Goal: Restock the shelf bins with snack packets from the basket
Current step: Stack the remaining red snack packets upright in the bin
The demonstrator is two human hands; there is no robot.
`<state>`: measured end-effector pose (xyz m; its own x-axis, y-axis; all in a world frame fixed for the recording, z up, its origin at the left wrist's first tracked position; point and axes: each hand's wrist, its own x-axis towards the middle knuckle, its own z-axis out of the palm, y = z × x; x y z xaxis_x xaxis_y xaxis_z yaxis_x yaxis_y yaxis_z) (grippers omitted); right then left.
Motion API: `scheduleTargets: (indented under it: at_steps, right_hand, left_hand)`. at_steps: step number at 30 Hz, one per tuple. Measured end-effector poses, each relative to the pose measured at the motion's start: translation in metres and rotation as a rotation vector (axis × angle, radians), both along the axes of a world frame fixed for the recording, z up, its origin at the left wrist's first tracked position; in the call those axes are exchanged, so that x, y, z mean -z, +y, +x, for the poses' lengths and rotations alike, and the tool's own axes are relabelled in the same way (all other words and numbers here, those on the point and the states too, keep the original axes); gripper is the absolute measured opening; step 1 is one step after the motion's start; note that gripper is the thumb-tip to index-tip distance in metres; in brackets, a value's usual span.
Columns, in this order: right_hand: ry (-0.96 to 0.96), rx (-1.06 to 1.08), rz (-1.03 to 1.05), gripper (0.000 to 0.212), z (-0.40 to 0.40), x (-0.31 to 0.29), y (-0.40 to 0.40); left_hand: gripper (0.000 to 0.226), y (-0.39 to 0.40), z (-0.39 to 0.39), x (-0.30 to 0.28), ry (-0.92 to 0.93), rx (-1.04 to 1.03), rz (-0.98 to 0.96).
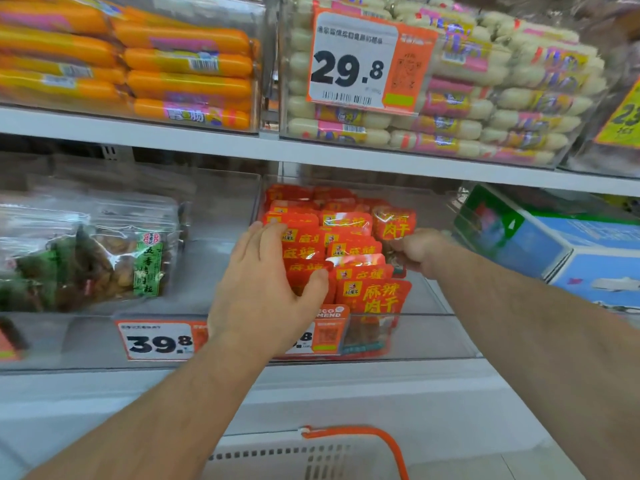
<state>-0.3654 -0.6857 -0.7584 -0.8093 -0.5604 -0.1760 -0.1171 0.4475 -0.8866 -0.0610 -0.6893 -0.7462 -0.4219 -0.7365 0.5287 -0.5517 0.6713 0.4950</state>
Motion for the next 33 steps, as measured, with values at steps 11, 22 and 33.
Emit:
scheduleTargets:
  at_steps: [11, 22, 33]
  right_hand:
    - [0.053, 0.01, 0.065, 0.021, 0.006, 0.006, 0.0]
    - [0.025, 0.016, 0.077, 0.016, 0.016, -0.007, 0.012]
    - [0.622, 0.056, -0.095, 0.027, 0.1, -0.064, 0.078]
  left_hand:
    - [0.074, 0.002, -0.001, -0.001, 0.022, -0.005, 0.022]
    - [0.076, 0.004, -0.001, -0.005, -0.008, -0.006, 0.048]
    - [0.078, 0.004, 0.008, -0.02, 0.03, 0.107, 0.129]
